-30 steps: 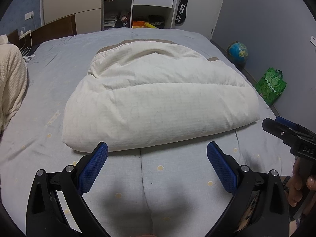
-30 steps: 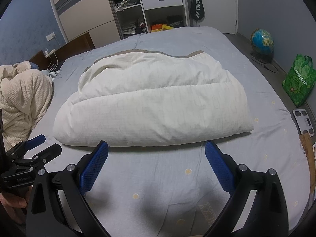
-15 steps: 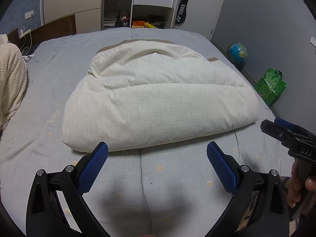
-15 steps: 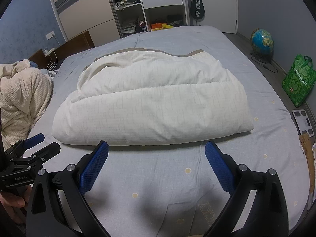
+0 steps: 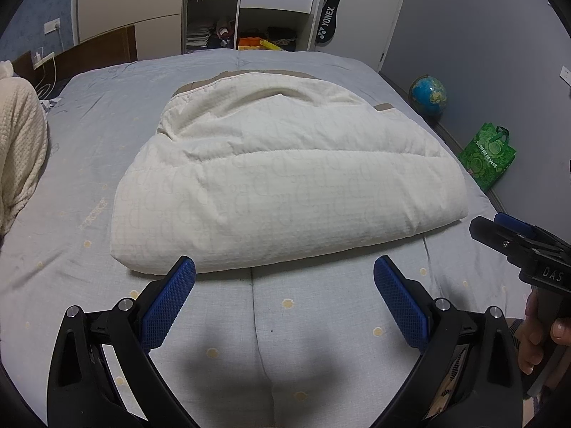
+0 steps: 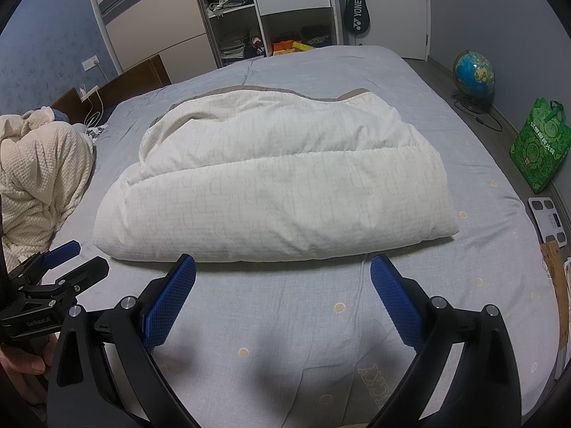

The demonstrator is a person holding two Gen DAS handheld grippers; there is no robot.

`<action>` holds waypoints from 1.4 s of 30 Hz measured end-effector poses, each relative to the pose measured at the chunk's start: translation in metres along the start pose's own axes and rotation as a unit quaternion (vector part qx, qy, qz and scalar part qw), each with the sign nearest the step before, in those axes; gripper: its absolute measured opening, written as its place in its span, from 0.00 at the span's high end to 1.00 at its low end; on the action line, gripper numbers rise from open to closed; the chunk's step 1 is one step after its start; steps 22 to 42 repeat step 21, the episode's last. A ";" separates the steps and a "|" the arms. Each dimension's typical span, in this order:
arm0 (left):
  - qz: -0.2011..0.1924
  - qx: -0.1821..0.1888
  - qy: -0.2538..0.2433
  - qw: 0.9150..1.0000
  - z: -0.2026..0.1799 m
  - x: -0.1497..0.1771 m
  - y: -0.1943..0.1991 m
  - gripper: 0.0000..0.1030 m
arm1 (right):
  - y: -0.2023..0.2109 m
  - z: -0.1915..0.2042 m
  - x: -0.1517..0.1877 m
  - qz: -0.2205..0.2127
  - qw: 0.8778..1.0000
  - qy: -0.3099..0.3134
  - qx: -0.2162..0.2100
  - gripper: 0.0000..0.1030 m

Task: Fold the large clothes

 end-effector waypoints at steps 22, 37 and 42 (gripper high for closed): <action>0.002 -0.003 0.010 1.000 0.004 0.000 0.001 0.06 | -0.001 -0.001 0.000 0.000 1.000 0.001 0.000 0.09; 0.002 -0.003 0.010 1.000 0.004 0.000 0.001 0.06 | -0.001 -0.001 0.000 0.000 1.000 0.001 0.000 0.09; 0.002 -0.003 0.010 1.000 0.004 0.000 0.001 0.06 | -0.001 -0.001 0.000 0.000 1.000 0.001 0.000 0.09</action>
Point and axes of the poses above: each gripper's, at about its wrist camera, not at the fingertips, and y roughly against the way its jaws point, z to its left, x to its underside, the point moved 1 cm from there along -y, roughly the way its jaws point, and after that the axes turned 4 degrees about y, right-handed, at the moved point
